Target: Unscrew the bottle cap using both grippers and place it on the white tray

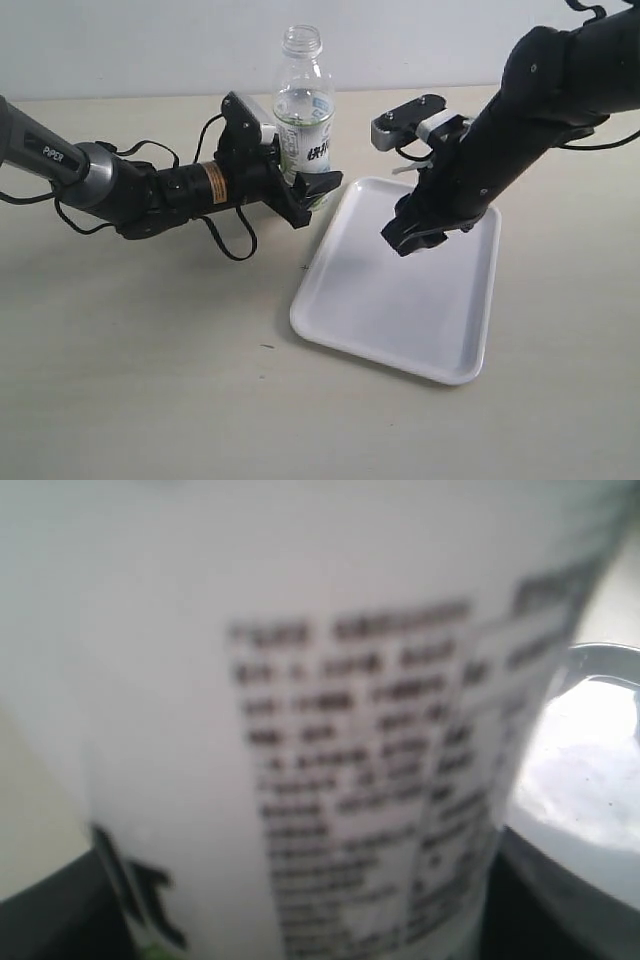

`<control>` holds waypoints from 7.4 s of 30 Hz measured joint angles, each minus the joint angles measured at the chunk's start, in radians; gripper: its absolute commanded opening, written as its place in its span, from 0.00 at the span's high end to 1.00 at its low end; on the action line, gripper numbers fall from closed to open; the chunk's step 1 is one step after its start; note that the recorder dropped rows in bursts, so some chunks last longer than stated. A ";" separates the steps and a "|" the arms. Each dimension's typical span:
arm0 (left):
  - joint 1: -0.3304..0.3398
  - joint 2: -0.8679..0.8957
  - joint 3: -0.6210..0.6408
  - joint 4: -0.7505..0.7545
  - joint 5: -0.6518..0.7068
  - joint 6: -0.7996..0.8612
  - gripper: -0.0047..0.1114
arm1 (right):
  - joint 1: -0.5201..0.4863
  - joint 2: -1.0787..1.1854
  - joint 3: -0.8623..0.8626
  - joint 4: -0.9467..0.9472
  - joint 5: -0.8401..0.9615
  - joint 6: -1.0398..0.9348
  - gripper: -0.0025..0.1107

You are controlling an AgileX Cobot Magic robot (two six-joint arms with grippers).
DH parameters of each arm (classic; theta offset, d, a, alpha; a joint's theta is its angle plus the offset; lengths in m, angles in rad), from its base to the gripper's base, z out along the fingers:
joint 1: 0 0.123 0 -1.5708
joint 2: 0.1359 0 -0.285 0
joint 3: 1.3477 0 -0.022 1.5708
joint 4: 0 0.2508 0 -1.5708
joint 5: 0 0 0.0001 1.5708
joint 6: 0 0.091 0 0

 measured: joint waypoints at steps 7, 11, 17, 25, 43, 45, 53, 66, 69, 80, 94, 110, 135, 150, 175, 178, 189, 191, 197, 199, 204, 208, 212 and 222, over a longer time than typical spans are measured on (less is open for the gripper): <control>0.000 0.000 0.000 0.008 -0.002 0.000 0.96 | 0.000 0.099 0.000 0.107 -0.028 -0.100 0.98; 0.000 0.000 0.000 0.008 -0.002 0.000 0.96 | 0.000 0.113 0.000 0.125 -0.053 -0.112 0.98; 0.000 0.000 0.000 0.016 -0.002 0.000 0.96 | 0.000 0.113 0.000 0.140 -0.061 -0.100 0.98; 0.000 0.000 0.000 0.032 -0.002 0.000 0.96 | 0.000 0.113 0.000 0.143 -0.065 -0.096 0.98; 0.000 0.000 0.000 0.030 -0.002 0.000 0.96 | 0.000 0.113 0.000 0.142 -0.067 -0.094 0.98; 0.000 0.000 0.000 0.030 -0.002 0.000 0.96 | 0.000 0.113 0.000 0.142 -0.067 -0.094 0.98; 0.000 0.000 0.000 0.030 -0.002 0.000 0.96 | 0.000 0.113 0.000 0.142 -0.067 -0.094 0.98; 0.000 0.000 0.000 0.030 -0.002 0.000 0.96 | 0.000 0.113 0.000 0.142 -0.067 -0.094 0.98; 0.000 0.000 0.000 0.030 -0.002 0.000 0.96 | 0.000 0.113 0.000 0.142 -0.067 -0.094 0.98; 0.000 0.000 0.000 0.030 -0.002 0.000 0.96 | 0.000 0.113 0.000 0.142 -0.056 -0.025 0.98; 0.000 0.000 0.000 0.030 -0.002 0.000 0.96 | 0.000 0.113 0.000 0.132 -0.018 -0.027 0.26; 0.000 0.000 0.000 0.030 -0.002 -0.054 0.96 | 0.000 0.051 -0.019 0.115 0.057 0.072 0.24; 0.000 0.000 0.000 0.006 -0.015 -0.144 0.05 | 0.000 -0.109 -0.019 0.100 0.056 0.075 0.24; 0.095 -0.028 0.000 0.106 -0.049 -0.273 0.05 | 0.000 -0.109 -0.019 0.098 0.056 0.075 0.24; 0.435 -0.094 0.000 0.480 -0.246 -0.606 0.05 | 0.000 -0.109 -0.019 0.083 0.032 0.166 0.24; 0.475 -0.094 0.000 0.533 -0.246 -0.653 0.05 | 0.000 -0.109 -0.019 0.051 0.025 0.194 0.24; 0.492 -0.094 0.000 0.622 -0.246 -0.841 0.06 | 0.000 -0.109 -0.019 -0.021 -0.017 0.316 0.35; 0.490 -0.094 0.000 0.632 -0.246 -0.848 0.06 | 0.000 -0.109 -0.019 -0.021 -0.038 0.339 0.68; 0.490 -0.094 -0.002 0.731 -0.248 -0.862 0.38 | 0.000 -0.109 -0.047 -0.023 -0.048 0.352 0.97; 0.490 -0.094 -0.002 0.739 -0.248 -0.888 0.85 | 0.000 -0.111 -0.069 -0.023 -0.048 0.352 0.97; 0.490 -0.094 -0.002 0.649 -0.248 -0.994 0.93 | 0.000 -0.116 -0.091 -0.078 -0.049 0.365 0.97; 0.518 -0.149 -0.002 0.596 -0.248 -1.089 0.93 | 0.000 -0.120 -0.091 -0.386 0.005 0.612 0.97; 0.578 -0.242 0.014 0.603 -0.248 -1.162 0.93 | 0.000 -0.155 -0.077 -0.601 0.058 0.760 0.97; 0.591 -0.404 0.116 0.725 -0.253 -1.442 0.93 | 0.000 -0.484 0.255 -1.213 -0.192 1.417 0.97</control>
